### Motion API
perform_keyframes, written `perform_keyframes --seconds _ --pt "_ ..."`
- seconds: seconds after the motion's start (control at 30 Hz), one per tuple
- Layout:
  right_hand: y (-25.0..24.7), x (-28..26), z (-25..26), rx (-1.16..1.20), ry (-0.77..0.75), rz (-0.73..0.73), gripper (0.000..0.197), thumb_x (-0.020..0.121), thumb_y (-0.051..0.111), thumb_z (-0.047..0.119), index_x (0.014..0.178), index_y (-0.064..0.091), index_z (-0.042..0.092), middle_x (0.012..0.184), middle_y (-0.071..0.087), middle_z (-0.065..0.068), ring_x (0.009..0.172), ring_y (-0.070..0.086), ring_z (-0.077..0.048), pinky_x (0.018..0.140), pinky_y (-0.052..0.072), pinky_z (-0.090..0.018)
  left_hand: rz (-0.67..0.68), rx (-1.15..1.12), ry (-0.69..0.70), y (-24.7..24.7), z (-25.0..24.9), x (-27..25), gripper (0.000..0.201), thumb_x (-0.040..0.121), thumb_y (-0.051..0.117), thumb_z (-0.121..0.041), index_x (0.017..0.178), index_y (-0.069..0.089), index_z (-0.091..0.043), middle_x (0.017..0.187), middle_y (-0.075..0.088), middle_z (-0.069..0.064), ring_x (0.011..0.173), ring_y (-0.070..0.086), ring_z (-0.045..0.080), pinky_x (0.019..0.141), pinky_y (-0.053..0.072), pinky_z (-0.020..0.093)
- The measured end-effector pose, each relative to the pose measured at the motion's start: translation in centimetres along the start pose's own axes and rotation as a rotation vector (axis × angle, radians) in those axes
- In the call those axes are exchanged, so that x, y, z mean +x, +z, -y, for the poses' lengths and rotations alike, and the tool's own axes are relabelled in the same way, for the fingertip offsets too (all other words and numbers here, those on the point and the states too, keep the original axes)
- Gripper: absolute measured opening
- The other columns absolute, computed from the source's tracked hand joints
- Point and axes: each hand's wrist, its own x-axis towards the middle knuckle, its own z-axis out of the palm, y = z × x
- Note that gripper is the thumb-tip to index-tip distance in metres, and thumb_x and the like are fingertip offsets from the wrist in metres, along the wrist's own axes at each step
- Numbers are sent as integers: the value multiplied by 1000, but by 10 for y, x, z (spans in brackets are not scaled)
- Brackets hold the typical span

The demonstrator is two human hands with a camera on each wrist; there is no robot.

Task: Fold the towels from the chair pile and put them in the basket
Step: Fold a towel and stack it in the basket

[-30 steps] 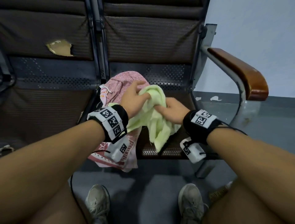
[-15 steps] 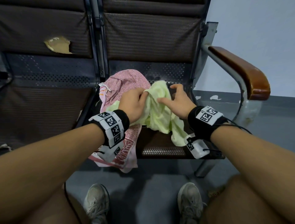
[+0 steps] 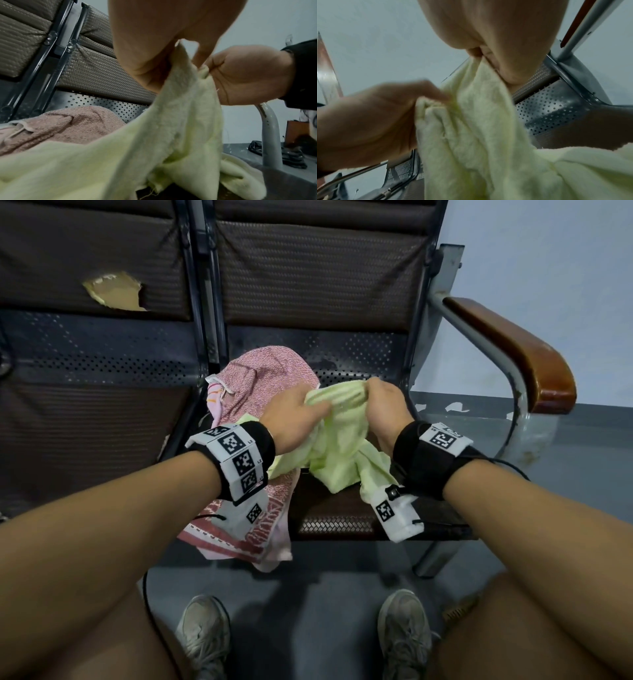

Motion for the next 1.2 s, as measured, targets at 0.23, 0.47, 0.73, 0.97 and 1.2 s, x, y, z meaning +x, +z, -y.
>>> perform_keyframes --seconds 0.23,0.47,0.73,0.97,1.2 --pt "-6 -14 -10 -541 -329 305 22 91 67 27 101 48 21 80 62 3 66 56 -9 69 47 -33 -154 -360 -277 -11 5 11 23 92 50 -13 89 68 0 89 70 23 78 71 34 70 60 46" --pt "-12 -23 1 -508 -602 339 43 96 51 10 130 33 28 63 58 -2 49 60 -18 51 51 -36 -214 -992 -341 -27 -19 19 23 99 37 1 105 60 1 87 67 13 66 67 18 53 55 23" --pt "-1 -26 -7 -1050 -326 551 41 84 45 2 91 70 34 97 67 -1 80 65 -22 78 57 -40 -219 -997 -280 -22 -31 15 22 89 44 12 93 64 4 85 70 15 75 67 24 65 60 29" --pt "2 -10 -18 -1028 -212 311 49 85 48 4 118 69 34 124 62 -4 107 64 -27 92 55 -40 -199 -999 -243 -20 -35 11 21 86 48 12 92 67 5 80 70 14 78 68 24 73 61 33" --pt "13 -9 -29 -1036 -75 402 29 87 48 2 100 68 18 111 67 -12 83 63 -27 70 48 -29 -204 -1115 -243 -24 -43 7 22 90 47 7 97 67 5 83 69 13 70 66 20 58 55 23"
